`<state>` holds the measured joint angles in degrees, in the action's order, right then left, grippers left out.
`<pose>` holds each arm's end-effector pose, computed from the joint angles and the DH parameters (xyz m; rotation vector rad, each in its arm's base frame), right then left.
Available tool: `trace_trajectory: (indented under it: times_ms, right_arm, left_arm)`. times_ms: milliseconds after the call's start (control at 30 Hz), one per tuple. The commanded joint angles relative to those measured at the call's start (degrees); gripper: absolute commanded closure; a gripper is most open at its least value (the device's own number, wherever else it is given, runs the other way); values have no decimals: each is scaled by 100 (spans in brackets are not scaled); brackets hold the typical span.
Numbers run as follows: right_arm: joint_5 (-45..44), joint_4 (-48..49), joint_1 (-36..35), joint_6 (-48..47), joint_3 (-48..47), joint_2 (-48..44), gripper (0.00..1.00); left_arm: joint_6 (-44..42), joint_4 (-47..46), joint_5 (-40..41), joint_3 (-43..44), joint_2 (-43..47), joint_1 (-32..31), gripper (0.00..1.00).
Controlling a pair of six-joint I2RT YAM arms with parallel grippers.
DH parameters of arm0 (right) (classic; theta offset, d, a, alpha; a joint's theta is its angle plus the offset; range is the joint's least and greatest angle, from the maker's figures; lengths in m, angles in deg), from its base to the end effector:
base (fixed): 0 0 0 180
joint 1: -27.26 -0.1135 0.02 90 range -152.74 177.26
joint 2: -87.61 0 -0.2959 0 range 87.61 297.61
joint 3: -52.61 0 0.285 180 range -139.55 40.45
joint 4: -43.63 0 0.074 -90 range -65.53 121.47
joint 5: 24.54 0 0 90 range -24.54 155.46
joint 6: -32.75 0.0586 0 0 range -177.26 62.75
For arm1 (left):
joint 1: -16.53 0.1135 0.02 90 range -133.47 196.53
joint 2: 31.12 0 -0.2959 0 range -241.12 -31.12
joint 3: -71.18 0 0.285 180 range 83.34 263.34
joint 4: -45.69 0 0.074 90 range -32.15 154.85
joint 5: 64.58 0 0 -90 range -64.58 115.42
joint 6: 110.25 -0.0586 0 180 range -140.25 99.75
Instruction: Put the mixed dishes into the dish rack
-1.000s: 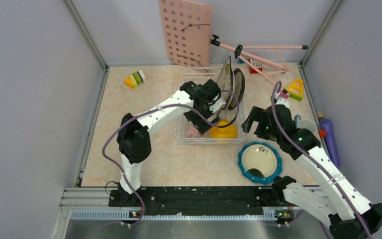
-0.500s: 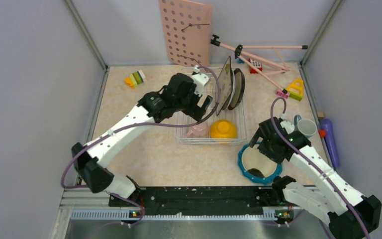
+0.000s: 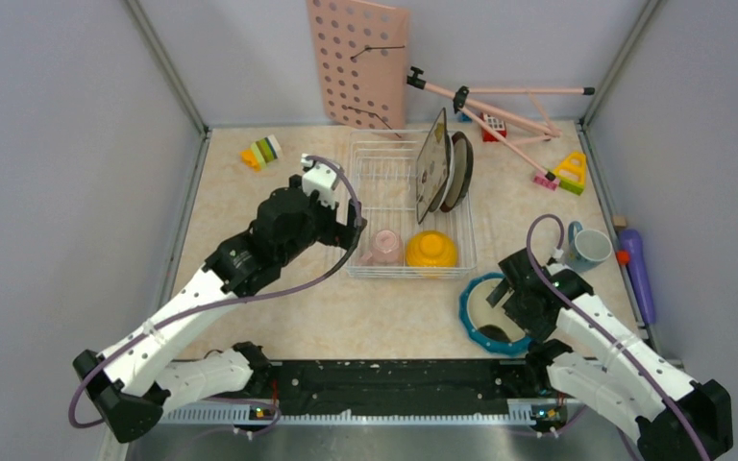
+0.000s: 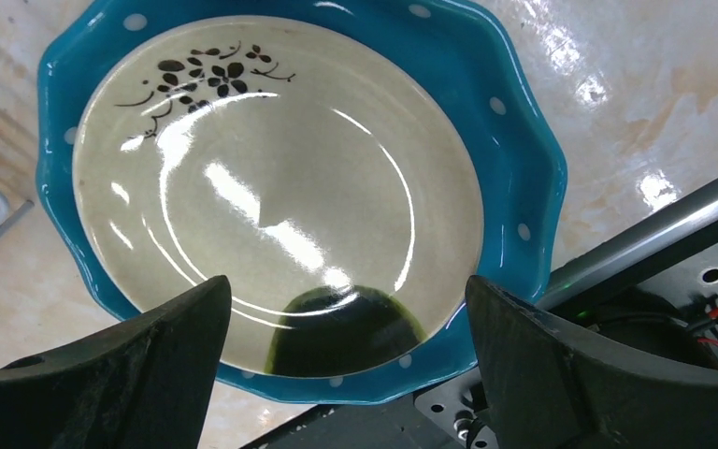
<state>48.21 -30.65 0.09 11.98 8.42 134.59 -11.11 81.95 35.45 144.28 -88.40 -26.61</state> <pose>0.1252 0.0448 0.1893 1.0378 2.5666 -0.0460 0.1950 -0.1687 0.3941 0.4550 1.8932 -0.4416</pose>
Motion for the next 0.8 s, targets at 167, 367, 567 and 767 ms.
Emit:
trace_trajectory:
  times_ms: [167, 367, 567, 767]
  right_arm:
    - [344, 165, 28, 381, 546, -33, 8]
    - [-36, -84, 27, 304, 267, 72, 4]
    - [179, 477, 28, 31, 302, 292, 1]
    - [325, 1354, 28, -64, 336, 903, 1]
  left_arm:
    - [239, -154, 546, -379, 869, 46, 2]
    - [281, -89, 531, -430, 944, 46, 2]
    - [307, -37, 527, -399, 826, 51, 3]
    - [272, 65, 352, -313, 825, 48, 3]
